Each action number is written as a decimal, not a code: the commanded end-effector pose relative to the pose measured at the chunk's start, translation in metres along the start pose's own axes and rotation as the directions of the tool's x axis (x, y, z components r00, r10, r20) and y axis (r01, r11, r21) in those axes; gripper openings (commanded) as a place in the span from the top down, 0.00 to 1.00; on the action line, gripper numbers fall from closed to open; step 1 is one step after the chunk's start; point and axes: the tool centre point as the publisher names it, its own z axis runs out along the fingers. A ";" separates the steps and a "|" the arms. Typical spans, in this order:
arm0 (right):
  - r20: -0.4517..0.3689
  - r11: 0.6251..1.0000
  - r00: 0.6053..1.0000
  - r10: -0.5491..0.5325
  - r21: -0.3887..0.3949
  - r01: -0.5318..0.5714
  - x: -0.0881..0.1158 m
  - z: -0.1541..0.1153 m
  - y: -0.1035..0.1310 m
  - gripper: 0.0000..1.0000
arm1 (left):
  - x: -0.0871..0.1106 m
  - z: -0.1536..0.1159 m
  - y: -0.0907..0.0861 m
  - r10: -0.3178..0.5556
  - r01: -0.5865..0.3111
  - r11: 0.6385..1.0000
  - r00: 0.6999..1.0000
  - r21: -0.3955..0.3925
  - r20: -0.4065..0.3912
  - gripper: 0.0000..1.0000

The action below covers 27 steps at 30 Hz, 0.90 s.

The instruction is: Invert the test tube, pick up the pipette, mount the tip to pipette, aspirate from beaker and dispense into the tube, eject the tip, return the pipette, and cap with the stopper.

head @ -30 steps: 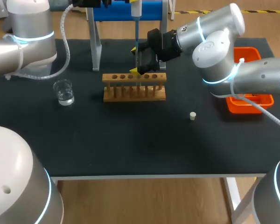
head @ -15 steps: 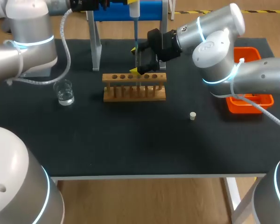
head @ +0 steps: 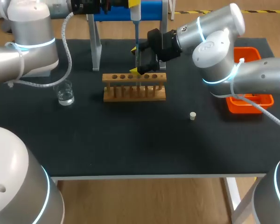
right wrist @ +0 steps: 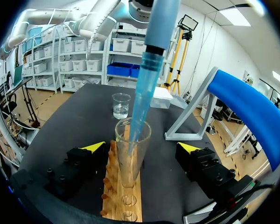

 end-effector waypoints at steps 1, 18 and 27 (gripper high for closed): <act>-0.002 1.000 1.000 0.000 0.001 0.000 0.000 0.000 0.000 0.00 | 0.000 0.001 0.002 0.004 -0.004 1.000 1.000 0.004 0.003 1.00; -0.002 1.000 1.000 0.000 0.001 0.000 0.000 0.000 0.000 0.00 | 0.001 0.001 0.009 0.008 -0.008 1.000 1.000 -0.005 0.007 1.00; -0.002 1.000 1.000 0.000 0.001 0.000 0.000 0.000 0.000 0.00 | -0.001 0.002 0.015 0.008 -0.008 1.000 1.000 -0.005 0.002 1.00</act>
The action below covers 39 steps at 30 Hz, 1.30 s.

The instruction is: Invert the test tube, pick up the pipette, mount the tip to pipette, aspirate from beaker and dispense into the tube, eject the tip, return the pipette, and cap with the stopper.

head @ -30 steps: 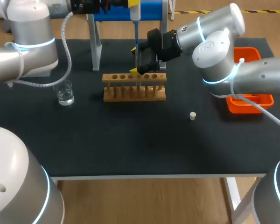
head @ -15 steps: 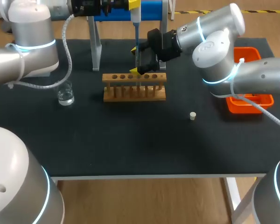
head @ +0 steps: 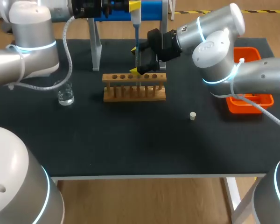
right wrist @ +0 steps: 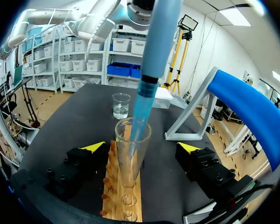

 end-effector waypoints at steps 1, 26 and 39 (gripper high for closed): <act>-0.002 1.000 1.000 0.000 0.001 0.000 0.000 0.000 0.000 0.00 | -0.001 0.001 0.002 0.001 -0.001 1.000 1.000 0.002 0.000 1.00; -0.002 1.000 1.000 0.000 0.001 0.000 0.000 0.000 0.000 0.00 | 0.001 0.000 0.011 0.023 -0.023 1.000 1.000 -0.009 0.005 1.00; -0.002 1.000 1.000 0.000 0.001 0.000 0.000 0.000 0.000 0.00 | 0.001 0.003 0.013 0.034 -0.034 0.999 0.999 0.000 0.003 1.00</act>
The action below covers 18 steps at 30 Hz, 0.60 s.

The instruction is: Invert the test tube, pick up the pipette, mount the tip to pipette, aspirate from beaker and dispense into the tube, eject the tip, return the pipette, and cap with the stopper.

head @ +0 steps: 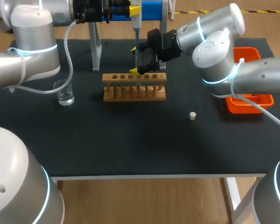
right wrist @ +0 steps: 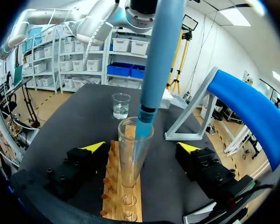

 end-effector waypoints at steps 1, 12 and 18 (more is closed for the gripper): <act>-0.002 1.000 1.000 0.000 0.001 0.000 0.000 0.000 0.000 0.00 | 0.000 0.002 0.001 0.002 -0.002 1.000 1.000 0.003 0.003 1.00; -0.002 1.000 1.000 0.000 0.001 0.000 0.000 0.000 0.000 0.00 | -0.001 0.002 0.007 -0.009 0.009 1.000 1.000 0.006 0.006 1.00; -0.002 1.000 1.000 0.000 0.001 0.000 0.000 0.000 0.000 0.00 | -0.001 0.002 0.010 -0.019 0.019 1.000 1.000 0.003 0.011 1.00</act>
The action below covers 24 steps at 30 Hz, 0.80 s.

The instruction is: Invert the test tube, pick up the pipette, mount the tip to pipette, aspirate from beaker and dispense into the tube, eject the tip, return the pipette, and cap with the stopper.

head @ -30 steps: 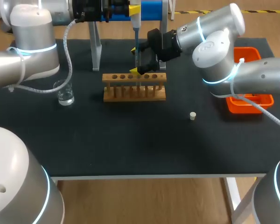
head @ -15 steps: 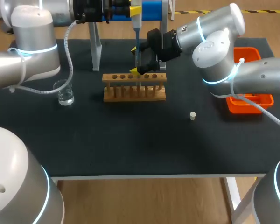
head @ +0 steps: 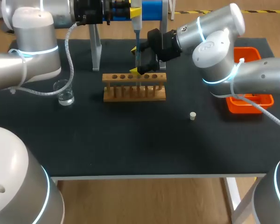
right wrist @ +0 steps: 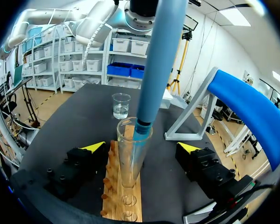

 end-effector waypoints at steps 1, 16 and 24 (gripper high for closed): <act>-0.002 1.000 1.000 0.000 0.001 0.000 0.000 0.000 0.000 0.00 | 0.000 0.001 0.002 -0.002 0.002 1.000 1.000 0.002 0.006 1.00; -0.002 1.000 1.000 0.000 0.001 0.000 0.000 0.000 0.000 0.00 | -0.001 0.001 0.006 -0.009 0.009 1.000 1.000 -0.002 0.011 1.00; -0.002 1.000 1.000 0.000 0.001 0.000 0.000 0.000 0.000 0.00 | -0.001 0.001 0.006 -0.008 0.008 1.000 1.000 -0.002 0.011 1.00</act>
